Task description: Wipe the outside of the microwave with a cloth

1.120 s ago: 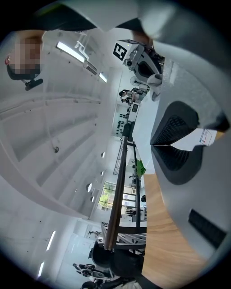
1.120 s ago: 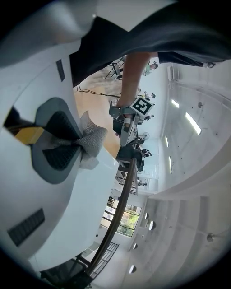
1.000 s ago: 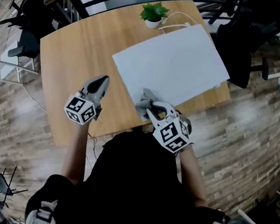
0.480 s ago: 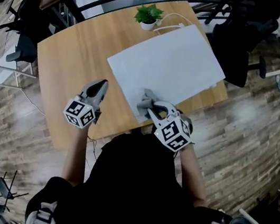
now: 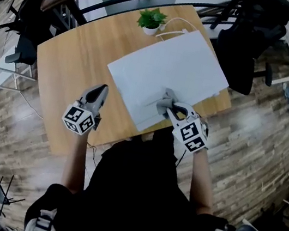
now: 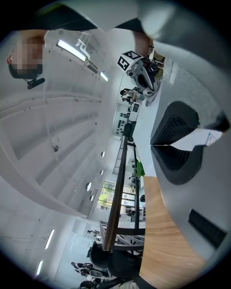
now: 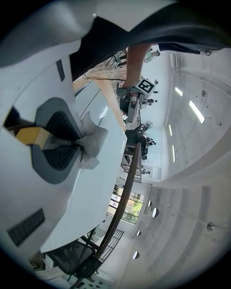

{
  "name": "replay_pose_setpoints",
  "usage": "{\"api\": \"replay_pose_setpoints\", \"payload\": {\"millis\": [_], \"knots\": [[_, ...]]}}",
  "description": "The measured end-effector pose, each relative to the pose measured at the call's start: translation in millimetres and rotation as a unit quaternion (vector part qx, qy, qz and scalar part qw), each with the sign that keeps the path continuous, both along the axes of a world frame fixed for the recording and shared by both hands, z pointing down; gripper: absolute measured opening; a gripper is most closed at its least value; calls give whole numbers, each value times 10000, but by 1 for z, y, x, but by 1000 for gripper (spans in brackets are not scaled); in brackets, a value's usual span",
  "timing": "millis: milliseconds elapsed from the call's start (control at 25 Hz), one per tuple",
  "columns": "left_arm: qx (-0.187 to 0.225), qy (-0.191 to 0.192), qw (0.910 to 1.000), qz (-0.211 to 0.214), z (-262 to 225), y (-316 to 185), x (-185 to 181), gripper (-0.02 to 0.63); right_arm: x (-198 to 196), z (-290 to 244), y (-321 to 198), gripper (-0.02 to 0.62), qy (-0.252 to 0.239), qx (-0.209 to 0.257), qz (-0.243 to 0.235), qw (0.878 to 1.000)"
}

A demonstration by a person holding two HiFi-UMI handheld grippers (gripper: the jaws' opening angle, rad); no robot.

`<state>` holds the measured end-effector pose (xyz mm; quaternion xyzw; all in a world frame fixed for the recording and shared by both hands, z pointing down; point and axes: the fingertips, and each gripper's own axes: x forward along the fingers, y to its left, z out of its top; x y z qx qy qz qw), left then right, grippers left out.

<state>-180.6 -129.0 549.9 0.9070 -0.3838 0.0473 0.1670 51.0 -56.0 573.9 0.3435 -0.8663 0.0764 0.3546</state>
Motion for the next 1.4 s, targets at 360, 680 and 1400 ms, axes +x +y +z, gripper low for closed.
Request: {"api": "replay_pose_setpoints", "payload": {"millis": [360, 680, 1400], "knots": [[16, -1, 10000, -41, -6, -9, 14, 3, 67, -1, -30, 28, 147, 94, 450, 9988], [39, -37, 9996, -292, -6, -19, 26, 3, 130, -1, -58, 28, 268, 178, 730, 9968], [133, -65, 9913, -1306, -28, -46, 37, 3, 234, -1, -94, 28, 103, 78, 1039, 9945]]}}
